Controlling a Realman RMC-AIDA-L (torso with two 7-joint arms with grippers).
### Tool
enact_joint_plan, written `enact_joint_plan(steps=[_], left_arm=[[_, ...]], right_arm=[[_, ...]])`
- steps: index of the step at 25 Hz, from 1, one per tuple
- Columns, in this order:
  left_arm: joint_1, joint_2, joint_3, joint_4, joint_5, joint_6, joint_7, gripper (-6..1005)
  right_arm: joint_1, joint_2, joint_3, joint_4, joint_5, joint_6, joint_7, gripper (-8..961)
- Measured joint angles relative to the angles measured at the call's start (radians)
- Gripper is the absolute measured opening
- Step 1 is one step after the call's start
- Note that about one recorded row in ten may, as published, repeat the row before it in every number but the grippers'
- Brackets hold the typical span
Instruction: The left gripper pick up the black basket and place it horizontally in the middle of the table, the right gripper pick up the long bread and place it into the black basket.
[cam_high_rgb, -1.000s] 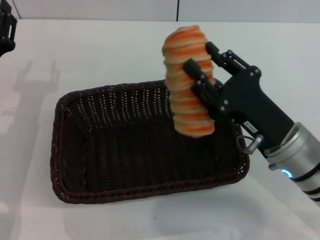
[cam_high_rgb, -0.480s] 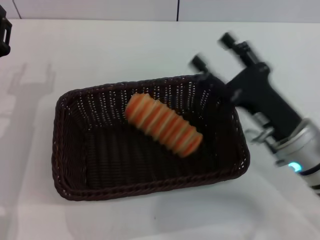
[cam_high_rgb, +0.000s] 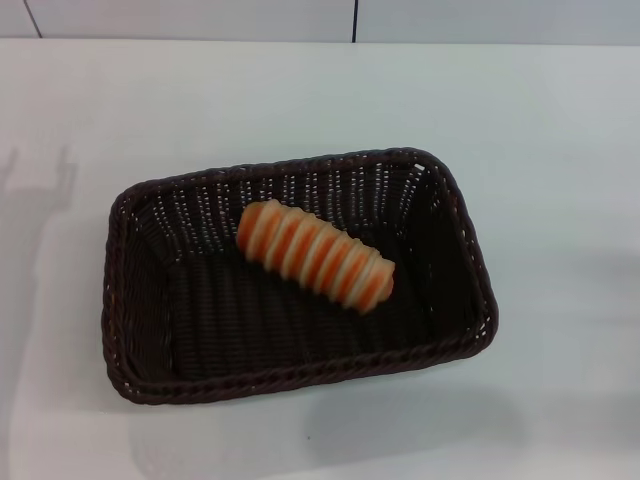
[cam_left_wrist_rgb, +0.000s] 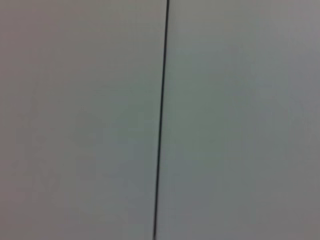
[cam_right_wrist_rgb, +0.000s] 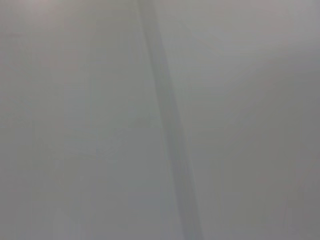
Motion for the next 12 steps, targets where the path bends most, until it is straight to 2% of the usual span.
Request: enact_joint_plan(steps=[4, 12], left_arm=[[0.003, -0.002, -0.017, 0.067, -0.002, 0.0, -0.004, 649], [0.009, -0.004, -0.02, 0.122, -0.002, 0.0, -0.01, 651]], right_arm=[[-0.032, 0.002, 0.005, -0.018, 0.079, 0.001, 0.001, 832], [-0.046, 0.006, -0.001, -0.016, 0.077, 0.004, -0.018, 833]])
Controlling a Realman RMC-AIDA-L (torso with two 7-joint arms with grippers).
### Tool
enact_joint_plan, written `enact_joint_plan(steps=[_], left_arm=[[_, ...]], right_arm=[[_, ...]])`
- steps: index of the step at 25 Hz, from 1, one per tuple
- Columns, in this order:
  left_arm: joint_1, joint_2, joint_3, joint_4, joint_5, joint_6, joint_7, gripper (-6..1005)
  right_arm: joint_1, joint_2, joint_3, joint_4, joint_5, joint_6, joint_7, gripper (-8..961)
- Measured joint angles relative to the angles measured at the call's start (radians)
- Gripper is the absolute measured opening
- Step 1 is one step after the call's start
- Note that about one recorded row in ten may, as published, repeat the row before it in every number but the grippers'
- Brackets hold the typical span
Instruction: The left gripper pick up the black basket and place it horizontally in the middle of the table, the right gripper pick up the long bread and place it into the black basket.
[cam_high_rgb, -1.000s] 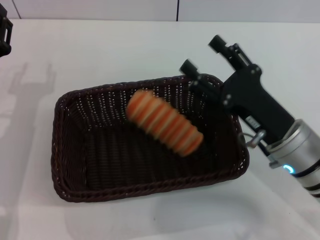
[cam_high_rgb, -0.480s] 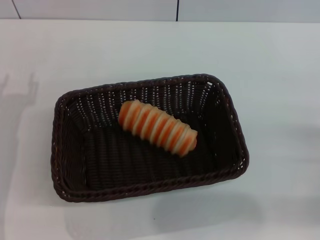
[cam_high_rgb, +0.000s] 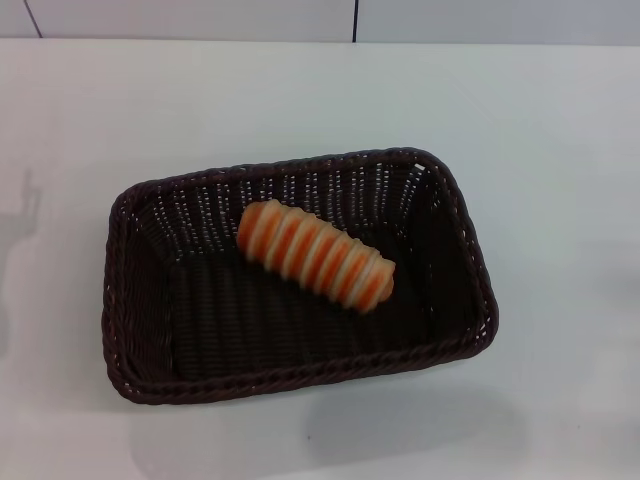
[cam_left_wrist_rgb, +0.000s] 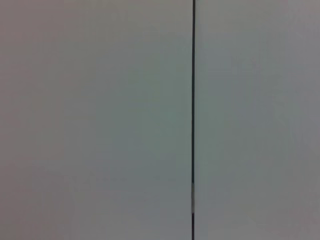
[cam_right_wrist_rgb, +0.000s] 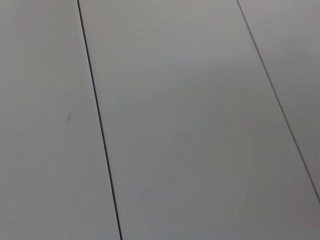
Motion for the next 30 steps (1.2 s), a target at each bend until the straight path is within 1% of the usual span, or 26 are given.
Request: enact_joint_plan(steps=[2, 11, 12, 16, 17, 19, 30], left_arm=[[0.008, 0.0, 0.0, 0.003, 0.0, 0.0, 0.0, 652], [0.01, 0.001, 0.003, 0.012, 0.0, -0.009, 0.008, 792], [0.006, 0.001, -0.009, 0.031, -0.001, -0.014, 0.015, 808], [0.009, -0.001, -0.033, 0.041, -0.004, -0.014, 0.015, 808], [0.025, -0.002, -0.037, 0.042, -0.005, -0.012, 0.02, 808], [0.03, -0.003, -0.041, 0.042, -0.005, -0.012, 0.022, 808], [0.028, -0.003, -0.054, 0.054, -0.006, -0.019, 0.029, 808]], right_arm=[[-0.002, 0.0, -0.001, 0.0, -0.001, 0.001, 0.0, 833], [-0.005, 0.0, -0.01, -0.002, 0.004, -0.01, -0.001, 832], [-0.006, 0.0, -0.008, -0.002, 0.005, -0.018, -0.001, 832], [-0.007, 0.0, -0.007, -0.005, 0.006, -0.02, -0.014, 832], [-0.011, 0.0, -0.003, -0.007, 0.008, -0.021, -0.026, 832], [-0.011, -0.002, -0.002, -0.008, 0.009, -0.02, -0.027, 832], [0.011, -0.003, 0.0, -0.026, 0.01, -0.003, -0.028, 833]])
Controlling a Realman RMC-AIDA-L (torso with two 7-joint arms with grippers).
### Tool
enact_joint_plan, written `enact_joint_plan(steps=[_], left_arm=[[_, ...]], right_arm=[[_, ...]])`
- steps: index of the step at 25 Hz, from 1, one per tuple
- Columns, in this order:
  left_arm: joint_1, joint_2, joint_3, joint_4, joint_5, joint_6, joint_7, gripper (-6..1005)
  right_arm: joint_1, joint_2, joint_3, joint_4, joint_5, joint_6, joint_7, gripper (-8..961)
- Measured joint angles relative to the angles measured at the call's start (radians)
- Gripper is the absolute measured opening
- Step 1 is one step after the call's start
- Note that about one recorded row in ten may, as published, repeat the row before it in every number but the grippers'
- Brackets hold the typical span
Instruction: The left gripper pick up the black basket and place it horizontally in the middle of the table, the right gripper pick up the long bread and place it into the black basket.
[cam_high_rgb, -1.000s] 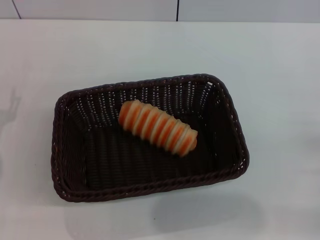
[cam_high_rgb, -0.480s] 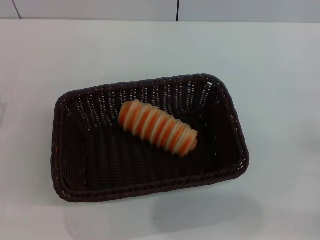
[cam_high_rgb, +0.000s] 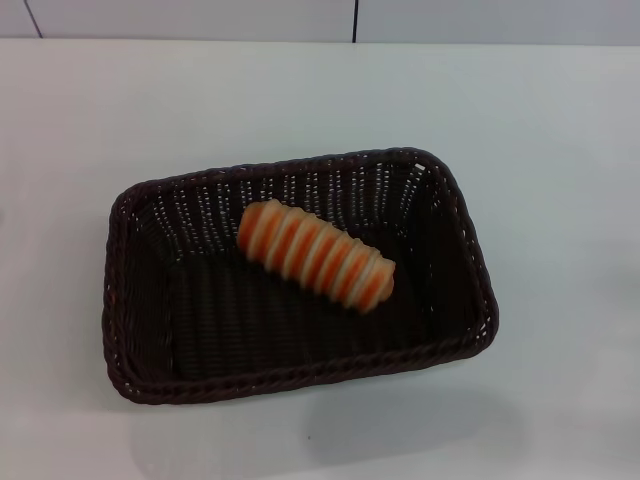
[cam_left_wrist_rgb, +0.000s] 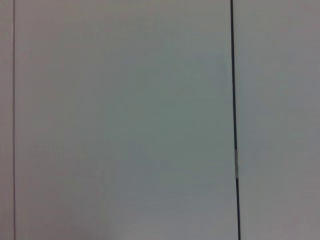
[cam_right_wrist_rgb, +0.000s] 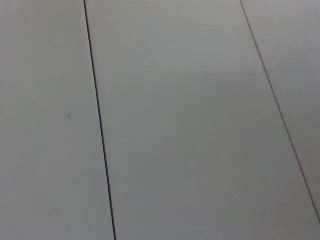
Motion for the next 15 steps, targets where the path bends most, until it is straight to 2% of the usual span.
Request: enact_joint_plan(steps=[7, 15], left_arm=[[-0.006, 0.0, -0.003, 0.007, 0.0, -0.013, 0.027, 808], [-0.017, 0.001, -0.005, 0.007, -0.001, -0.047, 0.025, 808]], right_arm=[[0.006, 0.002, -0.001, 0.015, 0.0, 0.012, -0.099, 832], [0.009, 0.003, -0.009, 0.027, 0.0, 0.029, -0.11, 832]])
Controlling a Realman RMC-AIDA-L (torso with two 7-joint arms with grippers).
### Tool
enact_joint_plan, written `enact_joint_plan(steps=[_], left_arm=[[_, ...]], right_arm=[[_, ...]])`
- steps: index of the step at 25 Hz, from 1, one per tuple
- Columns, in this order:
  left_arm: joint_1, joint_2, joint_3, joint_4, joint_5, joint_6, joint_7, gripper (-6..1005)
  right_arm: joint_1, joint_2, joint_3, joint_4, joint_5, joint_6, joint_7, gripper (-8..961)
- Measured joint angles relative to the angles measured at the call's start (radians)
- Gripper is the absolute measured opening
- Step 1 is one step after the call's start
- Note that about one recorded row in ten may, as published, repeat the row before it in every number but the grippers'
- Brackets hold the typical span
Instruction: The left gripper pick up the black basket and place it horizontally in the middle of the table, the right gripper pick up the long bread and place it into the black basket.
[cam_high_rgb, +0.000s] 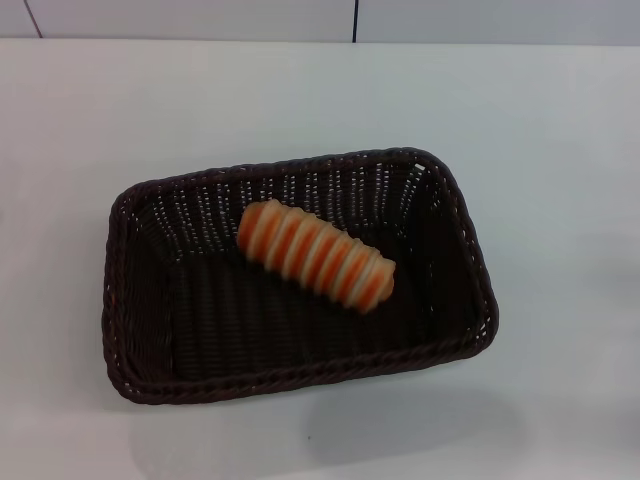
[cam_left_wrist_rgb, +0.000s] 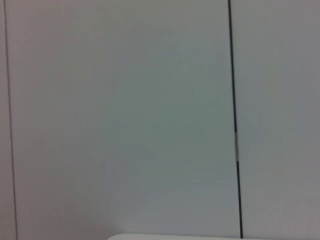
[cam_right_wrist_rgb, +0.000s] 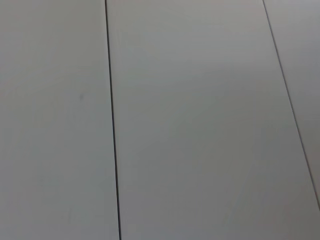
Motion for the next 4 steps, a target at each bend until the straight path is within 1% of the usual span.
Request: enact_joint_plan(steps=[4], left_arm=[[-0.001, 0.001, -0.009, -0.007, -0.006, -0.009, -0.003, 808]], right_arm=[[0.004, 0.0, 0.007, 0.008, 0.0, 0.025, 0.01, 831]])
